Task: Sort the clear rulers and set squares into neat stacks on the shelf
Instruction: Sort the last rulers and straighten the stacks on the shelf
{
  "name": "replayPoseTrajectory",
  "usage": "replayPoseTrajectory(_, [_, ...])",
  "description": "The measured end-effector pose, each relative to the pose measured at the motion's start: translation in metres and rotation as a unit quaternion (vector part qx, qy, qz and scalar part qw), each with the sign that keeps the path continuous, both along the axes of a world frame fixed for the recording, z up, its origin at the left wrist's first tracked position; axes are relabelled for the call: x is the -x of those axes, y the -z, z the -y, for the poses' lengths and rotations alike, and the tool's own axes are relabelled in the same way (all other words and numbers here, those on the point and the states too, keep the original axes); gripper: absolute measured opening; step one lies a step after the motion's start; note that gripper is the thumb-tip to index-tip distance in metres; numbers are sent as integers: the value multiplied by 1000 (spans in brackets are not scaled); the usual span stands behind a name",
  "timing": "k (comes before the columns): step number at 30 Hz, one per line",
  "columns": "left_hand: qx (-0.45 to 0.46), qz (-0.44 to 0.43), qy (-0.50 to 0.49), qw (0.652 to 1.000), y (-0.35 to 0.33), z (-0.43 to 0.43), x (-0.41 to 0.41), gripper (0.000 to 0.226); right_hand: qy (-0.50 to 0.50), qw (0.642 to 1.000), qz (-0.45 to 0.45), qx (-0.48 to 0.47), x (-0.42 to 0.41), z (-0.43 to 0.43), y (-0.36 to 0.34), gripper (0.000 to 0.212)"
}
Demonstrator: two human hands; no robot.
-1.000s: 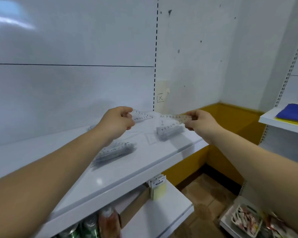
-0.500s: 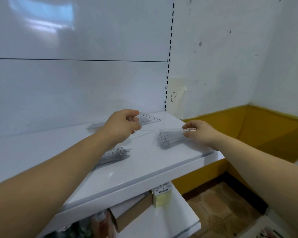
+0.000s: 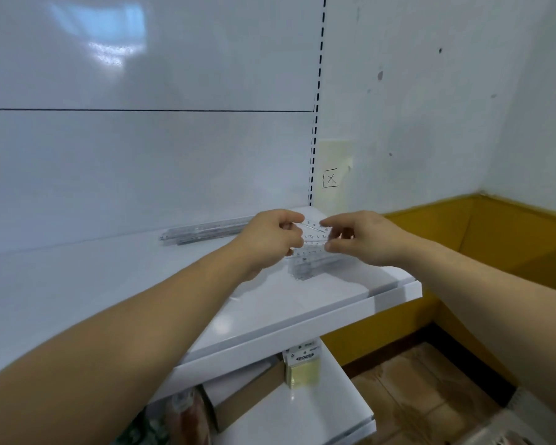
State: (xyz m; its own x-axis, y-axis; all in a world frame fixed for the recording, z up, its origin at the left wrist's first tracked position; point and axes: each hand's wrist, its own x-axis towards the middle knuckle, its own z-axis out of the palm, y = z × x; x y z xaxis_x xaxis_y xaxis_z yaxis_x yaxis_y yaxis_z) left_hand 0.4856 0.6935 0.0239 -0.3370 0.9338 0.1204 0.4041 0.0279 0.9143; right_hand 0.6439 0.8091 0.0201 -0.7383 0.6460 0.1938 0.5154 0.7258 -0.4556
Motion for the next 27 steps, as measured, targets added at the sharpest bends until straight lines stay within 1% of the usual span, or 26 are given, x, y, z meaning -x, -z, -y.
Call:
replayPoseTrajectory(1, [13, -81, -12, 997, 2, -2, -1, 53, 7, 1000, -2, 7, -1, -2, 0, 49])
replayPoseTrajectory(3, [52, -262, -28, 963, 5, -3, -4, 59, 21, 999, 9, 23, -3, -8, 3, 48])
replayPoseTrajectory(4, [70, -316, -28, 946, 7, -4, -5, 61, 26, 999, 27, 27, -3, -12, 5, 49])
replayPoseTrajectory(6, [108, -362, -20, 925, 12, -6, -9, 62, 32, 997, 68, 32, -1, -18, 11, 49])
replayPoseTrajectory(7, [122, -381, -19, 916, 13, -6, -11, 59, 34, 996, 80, 37, 0, -22, 13, 49])
replayPoseTrajectory(10, [141, -406, -24, 903, 16, -4, -13, 46, 35, 993, 82, 76, 4, -28, 18, 50])
replayPoseTrajectory(12, [126, -406, -36, 904, 19, -3, -14, 39, 31, 991, 81, 104, 6, -30, 17, 55])
replayPoseTrajectory(14, [113, -412, -43, 903, 21, -4, -13, 34, 26, 989, 99, 105, 9, -30, 15, 60])
replayPoseTrajectory(16, [108, -410, -42, 905, 24, -4, -12, 32, 22, 988, 121, 88, 10, -30, 13, 50])
replayPoseTrajectory(18, [104, -398, -37, 911, 26, -4, -12, 35, 22, 986, 147, 71, 11, -29, 9, 39])
replayPoseTrajectory(19, [104, -395, -33, 912, 25, -3, -12, 38, 22, 984, 163, 63, 12, -27, 7, 42])
replayPoseTrajectory(21, [108, -398, -26, 911, 23, -1, -13, 46, 25, 979, 192, 57, 12, -24, 2, 58])
replayPoseTrajectory(23, [112, -406, -24, 907, 19, 1, -11, 53, 31, 978, 196, 61, 13, -21, -2, 68])
replayPoseTrajectory(27, [127, -411, -30, 902, 5, 11, 0, 59, 16, 985, 163, 57, 23, -14, -18, 63])
